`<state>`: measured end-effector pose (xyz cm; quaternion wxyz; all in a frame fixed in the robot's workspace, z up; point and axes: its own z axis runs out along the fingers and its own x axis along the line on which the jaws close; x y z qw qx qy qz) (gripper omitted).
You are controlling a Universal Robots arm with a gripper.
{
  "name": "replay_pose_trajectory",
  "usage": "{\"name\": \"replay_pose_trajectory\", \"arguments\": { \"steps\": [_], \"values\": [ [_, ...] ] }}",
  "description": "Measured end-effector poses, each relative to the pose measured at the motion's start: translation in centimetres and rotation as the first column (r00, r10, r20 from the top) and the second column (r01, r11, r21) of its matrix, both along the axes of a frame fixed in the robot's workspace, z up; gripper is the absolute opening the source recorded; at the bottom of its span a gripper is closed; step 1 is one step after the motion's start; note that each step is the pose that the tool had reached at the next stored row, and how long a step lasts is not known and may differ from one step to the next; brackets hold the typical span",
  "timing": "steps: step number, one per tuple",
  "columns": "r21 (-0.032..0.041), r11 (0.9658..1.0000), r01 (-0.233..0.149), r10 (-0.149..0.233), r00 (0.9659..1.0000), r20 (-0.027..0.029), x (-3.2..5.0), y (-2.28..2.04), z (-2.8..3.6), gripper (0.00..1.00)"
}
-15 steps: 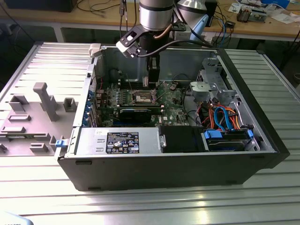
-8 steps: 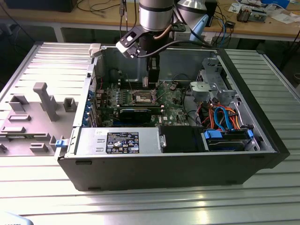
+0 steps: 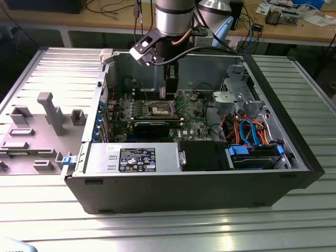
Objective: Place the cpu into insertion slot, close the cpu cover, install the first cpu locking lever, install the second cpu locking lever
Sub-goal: 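Place the cpu into insertion slot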
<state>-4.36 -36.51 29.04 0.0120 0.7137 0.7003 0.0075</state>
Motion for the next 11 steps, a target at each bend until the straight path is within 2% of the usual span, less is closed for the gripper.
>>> {"name": "replay_pose_trajectory", "arguments": {
  "steps": [11],
  "values": [
    [-0.0001,1.0000,0.000,0.000,1.0000,0.0000,0.00,0.00,-0.20,0.55]
  ]
}}
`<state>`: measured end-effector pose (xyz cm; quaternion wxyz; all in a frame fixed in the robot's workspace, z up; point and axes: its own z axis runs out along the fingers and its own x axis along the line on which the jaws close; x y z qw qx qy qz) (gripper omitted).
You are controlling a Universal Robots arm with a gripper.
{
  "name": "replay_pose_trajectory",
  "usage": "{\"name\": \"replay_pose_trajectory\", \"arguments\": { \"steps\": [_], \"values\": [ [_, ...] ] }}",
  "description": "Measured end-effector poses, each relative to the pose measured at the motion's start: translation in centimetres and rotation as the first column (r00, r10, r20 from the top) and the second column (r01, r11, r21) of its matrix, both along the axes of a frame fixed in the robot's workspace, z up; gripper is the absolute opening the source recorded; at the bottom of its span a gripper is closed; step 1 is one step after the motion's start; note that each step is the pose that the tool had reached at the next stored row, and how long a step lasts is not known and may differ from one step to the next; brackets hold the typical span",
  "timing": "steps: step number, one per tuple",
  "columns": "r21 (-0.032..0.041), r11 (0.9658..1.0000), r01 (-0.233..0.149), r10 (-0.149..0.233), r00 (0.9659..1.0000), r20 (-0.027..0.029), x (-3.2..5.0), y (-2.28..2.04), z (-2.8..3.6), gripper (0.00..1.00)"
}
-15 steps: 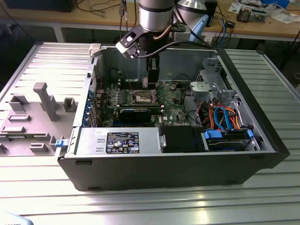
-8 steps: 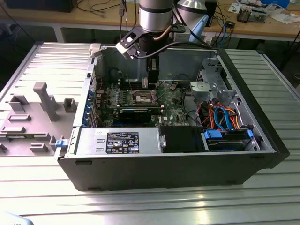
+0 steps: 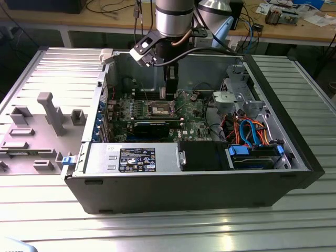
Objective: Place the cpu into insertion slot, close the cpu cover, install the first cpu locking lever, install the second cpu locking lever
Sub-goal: 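Place the cpu into insertion slot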
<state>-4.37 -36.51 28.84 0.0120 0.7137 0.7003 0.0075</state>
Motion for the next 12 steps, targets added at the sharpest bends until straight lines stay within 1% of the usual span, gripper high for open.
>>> {"name": "replay_pose_trajectory", "arguments": {
  "steps": [3,7,12],
  "values": [
    [0.0000,1.0000,0.000,0.000,1.0000,0.0000,-0.01,0.00,-0.06,0.55],
    [0.0018,1.0000,-0.001,0.001,1.0000,0.0000,-0.07,0.00,-0.16,0.55],
    [0.0019,1.0000,-0.004,0.004,1.0000,0.0000,-0.07,0.00,-0.21,0.55]
  ]
}}
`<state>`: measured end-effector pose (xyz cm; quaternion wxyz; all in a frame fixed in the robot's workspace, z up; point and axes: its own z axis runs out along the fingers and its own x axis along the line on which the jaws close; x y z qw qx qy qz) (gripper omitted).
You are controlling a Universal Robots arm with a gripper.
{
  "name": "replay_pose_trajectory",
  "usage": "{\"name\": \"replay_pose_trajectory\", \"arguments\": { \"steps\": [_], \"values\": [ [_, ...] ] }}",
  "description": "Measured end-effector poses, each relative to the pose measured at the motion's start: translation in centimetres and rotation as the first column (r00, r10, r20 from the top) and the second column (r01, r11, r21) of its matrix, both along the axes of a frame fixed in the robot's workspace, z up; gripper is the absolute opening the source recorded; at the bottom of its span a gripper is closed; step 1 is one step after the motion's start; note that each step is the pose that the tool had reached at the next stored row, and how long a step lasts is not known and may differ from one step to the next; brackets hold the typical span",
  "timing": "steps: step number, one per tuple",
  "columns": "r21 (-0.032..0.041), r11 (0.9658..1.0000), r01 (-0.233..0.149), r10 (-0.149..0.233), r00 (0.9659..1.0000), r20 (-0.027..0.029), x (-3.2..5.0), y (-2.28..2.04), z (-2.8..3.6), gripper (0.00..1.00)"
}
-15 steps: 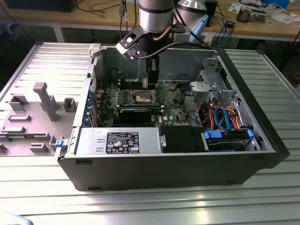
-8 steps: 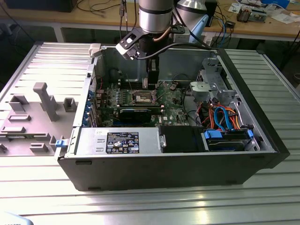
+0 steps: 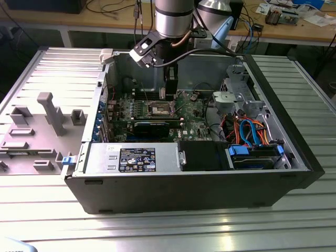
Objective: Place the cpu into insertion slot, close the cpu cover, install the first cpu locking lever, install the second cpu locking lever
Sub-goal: 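Place the cpu into insertion slot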
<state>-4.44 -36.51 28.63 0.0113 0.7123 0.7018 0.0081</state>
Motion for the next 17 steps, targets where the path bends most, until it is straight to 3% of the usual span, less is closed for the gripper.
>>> {"name": "replay_pose_trajectory", "arguments": {
  "steps": [17],
  "values": [
    [0.0001,1.0000,-0.002,0.002,1.0000,0.0001,0.00,0.00,-0.38,0.55]
  ]
}}
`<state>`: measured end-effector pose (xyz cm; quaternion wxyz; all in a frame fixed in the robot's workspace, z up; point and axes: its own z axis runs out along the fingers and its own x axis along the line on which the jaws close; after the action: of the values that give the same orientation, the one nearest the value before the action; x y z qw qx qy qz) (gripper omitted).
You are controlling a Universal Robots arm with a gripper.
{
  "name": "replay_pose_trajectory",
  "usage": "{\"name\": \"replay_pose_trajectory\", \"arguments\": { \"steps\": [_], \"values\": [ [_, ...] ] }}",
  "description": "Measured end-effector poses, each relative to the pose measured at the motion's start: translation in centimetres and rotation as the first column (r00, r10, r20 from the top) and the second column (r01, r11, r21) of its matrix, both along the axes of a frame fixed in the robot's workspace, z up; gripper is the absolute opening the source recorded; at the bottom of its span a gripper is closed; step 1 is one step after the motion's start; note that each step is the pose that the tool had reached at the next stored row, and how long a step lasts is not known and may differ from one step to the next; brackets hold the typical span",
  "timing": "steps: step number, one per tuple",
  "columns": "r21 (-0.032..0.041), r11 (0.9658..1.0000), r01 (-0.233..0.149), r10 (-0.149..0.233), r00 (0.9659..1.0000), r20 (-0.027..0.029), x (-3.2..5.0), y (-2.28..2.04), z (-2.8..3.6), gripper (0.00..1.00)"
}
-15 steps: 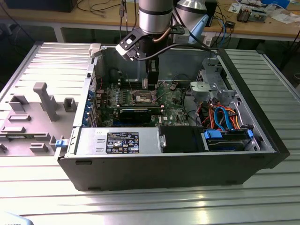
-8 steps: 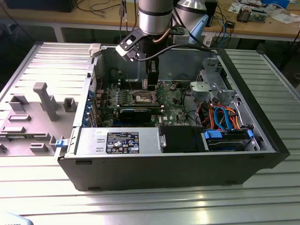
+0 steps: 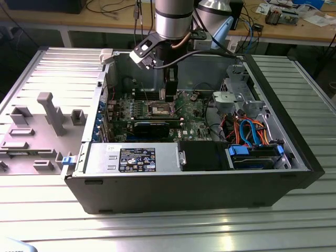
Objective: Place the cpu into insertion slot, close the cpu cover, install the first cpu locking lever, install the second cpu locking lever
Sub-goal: 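Place the cpu into insertion slot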
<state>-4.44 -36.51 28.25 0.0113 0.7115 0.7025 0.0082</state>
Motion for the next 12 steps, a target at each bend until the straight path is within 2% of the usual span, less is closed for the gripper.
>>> {"name": "replay_pose_trajectory", "arguments": {
  "steps": [12],
  "values": [
    [0.0000,1.0000,0.000,0.000,1.0000,0.0000,0.00,0.00,-0.19,0.55]
  ]
}}
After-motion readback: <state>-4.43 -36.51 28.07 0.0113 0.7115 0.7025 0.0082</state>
